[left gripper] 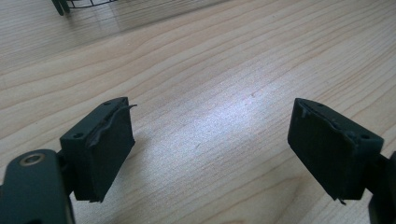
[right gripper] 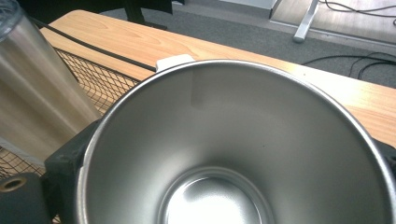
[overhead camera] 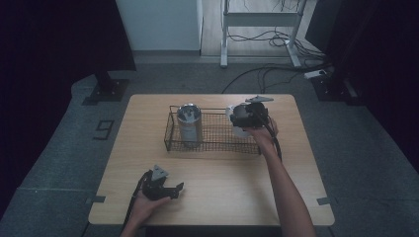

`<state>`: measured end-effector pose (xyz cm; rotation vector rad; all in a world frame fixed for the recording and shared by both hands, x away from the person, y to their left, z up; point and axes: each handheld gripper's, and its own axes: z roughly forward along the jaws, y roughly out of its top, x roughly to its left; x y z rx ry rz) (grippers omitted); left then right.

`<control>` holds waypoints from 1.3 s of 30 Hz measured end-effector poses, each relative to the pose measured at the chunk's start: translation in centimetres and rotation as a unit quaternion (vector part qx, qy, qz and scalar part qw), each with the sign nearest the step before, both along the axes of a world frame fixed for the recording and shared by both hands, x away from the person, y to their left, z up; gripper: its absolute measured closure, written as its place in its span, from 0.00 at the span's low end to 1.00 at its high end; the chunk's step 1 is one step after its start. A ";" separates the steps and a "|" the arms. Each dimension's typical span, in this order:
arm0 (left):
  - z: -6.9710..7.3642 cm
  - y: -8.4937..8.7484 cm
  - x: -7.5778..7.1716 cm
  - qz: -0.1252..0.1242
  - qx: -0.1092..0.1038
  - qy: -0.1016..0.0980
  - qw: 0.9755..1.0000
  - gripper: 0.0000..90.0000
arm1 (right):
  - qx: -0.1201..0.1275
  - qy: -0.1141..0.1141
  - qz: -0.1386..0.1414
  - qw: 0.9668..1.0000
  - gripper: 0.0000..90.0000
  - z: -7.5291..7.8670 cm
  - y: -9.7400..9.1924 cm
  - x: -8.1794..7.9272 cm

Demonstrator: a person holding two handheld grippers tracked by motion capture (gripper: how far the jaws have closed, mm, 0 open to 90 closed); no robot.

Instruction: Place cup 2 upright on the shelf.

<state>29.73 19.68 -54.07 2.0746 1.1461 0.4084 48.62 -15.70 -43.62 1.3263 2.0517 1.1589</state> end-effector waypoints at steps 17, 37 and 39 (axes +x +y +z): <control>-0.2 -0.3 0.0 -0.004 0.008 0.002 1.000 0.16 | -0.010 0.011 -0.006 1.000 0.06 -1.2 -0.3 0.6; -0.5 -0.6 0.0 -0.007 0.023 0.002 1.000 0.16 | -0.016 0.036 -0.002 0.999 0.06 -3.5 -0.1 0.9; -0.5 -0.5 0.0 -0.007 0.023 0.002 1.000 0.16 | -0.018 0.038 0.001 0.999 0.06 -3.6 0.0 0.9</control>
